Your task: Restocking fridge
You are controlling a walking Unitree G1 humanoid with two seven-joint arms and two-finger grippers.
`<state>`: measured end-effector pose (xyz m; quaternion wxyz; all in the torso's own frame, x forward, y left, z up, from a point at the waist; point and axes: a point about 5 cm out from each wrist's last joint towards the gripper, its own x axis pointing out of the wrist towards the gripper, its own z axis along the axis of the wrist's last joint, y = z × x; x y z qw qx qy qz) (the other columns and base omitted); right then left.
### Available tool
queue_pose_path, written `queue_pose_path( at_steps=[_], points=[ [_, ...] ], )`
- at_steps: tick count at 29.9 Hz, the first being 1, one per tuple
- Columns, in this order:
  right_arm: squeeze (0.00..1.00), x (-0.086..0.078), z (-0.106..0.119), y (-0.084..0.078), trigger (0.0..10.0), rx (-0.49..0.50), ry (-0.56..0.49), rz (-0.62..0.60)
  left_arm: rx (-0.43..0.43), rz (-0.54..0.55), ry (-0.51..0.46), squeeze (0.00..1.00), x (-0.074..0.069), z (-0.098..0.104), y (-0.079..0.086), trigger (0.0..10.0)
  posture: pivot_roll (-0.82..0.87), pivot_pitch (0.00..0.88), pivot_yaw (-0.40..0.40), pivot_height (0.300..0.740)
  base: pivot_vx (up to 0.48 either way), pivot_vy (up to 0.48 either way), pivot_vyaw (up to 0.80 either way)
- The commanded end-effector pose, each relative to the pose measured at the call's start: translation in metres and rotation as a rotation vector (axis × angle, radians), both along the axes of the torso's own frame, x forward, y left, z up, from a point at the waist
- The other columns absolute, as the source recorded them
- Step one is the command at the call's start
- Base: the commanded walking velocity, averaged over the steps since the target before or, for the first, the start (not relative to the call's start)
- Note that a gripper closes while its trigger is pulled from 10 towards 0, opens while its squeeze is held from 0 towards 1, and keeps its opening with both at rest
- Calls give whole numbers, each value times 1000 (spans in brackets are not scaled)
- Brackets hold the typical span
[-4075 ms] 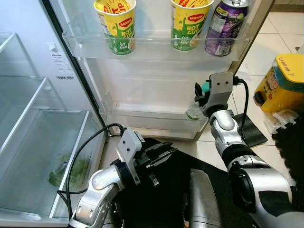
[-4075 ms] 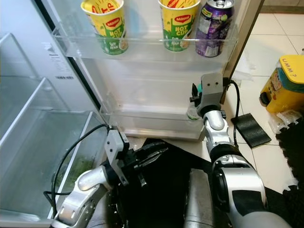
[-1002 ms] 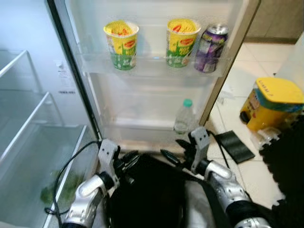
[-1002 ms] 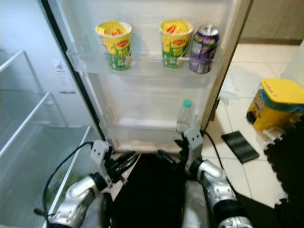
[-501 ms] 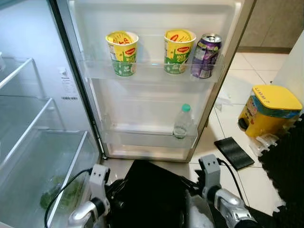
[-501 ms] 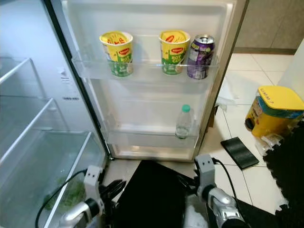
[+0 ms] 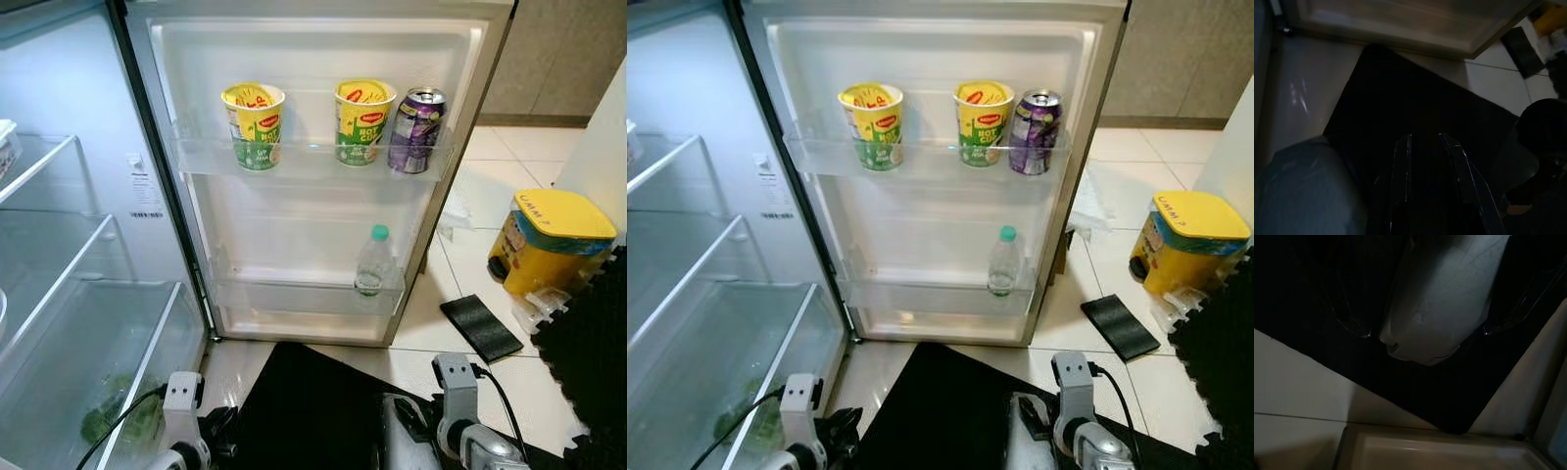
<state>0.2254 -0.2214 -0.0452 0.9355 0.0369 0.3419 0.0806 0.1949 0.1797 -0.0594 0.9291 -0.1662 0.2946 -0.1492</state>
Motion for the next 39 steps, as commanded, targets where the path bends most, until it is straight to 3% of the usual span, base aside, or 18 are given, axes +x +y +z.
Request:
queue_pose_path(
  at_steps=[1, 6, 16, 39],
  points=[
    [0, -9, -7, -2, 10000, -5, 39, -28, 37, 20, 32, 0, -5, -3, 10, 10000, -36, 0, -13, 511, 0, 0, 0],
    [0, -16, -11, -3, 10000, -1, 66, -53, 53, 75, 102, 0, -20, -12, 18, 10000, -34, 0, -13, 536, 0, 0, 0],
    [0, -18, -13, -1, 10000, 4, 73, -58, 60, 115, 155, 0, -33, -19, 21, 10000, -38, 0, -11, 580, 0, 0, 0],
    [0, -21, -15, -3, 10000, -15, 88, -47, 60, 145, 175, 0, -37, -22, 22, 10000, -40, 0, -22, 664, 0, 0, 0]
  ],
)
